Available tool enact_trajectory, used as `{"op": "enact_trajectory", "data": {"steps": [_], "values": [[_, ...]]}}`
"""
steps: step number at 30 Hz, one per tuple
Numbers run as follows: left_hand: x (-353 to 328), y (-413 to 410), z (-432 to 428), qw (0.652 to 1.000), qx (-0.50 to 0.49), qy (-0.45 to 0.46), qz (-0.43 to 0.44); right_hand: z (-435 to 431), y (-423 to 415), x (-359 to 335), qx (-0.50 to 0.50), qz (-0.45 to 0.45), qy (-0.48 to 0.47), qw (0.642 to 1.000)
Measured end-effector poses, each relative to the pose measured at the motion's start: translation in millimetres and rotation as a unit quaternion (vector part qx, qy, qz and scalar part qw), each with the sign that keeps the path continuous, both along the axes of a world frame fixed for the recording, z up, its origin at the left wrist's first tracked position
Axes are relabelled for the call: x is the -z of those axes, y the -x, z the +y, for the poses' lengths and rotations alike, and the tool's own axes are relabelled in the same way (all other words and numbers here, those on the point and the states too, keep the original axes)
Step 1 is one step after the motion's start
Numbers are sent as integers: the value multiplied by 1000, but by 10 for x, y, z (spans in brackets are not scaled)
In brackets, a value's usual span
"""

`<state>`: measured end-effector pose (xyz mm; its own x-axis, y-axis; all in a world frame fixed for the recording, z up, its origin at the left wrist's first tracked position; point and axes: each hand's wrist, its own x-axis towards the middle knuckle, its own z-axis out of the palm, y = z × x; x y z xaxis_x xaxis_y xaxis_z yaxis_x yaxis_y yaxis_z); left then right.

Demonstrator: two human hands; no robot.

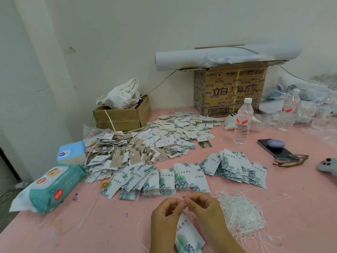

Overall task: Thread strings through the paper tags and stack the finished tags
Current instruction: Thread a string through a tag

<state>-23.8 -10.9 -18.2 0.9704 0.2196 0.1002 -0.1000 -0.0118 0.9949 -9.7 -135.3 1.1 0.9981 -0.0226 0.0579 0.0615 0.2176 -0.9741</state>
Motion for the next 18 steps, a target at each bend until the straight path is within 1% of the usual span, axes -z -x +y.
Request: {"op": "enact_trajectory", "data": {"steps": [3,6,10,15,18], "values": [[-14,2,1,1000,-4,-4,-6,8,-6,15,0,-3,5,1000],[-22,-3,6,1000,-13,-5,-15,-1,-5,3,-9,-11,-12,1000],[-39,-1,8,1000,-17,12,-19,16,14,-8,-33,-31,-13,999],[-36,4,4,1000,-14,20,-14,0,5,0,-1,-24,-8,1000],[-38,11,-5,1000,-14,22,-9,-2,5,4,-8,-23,1,1000]]}}
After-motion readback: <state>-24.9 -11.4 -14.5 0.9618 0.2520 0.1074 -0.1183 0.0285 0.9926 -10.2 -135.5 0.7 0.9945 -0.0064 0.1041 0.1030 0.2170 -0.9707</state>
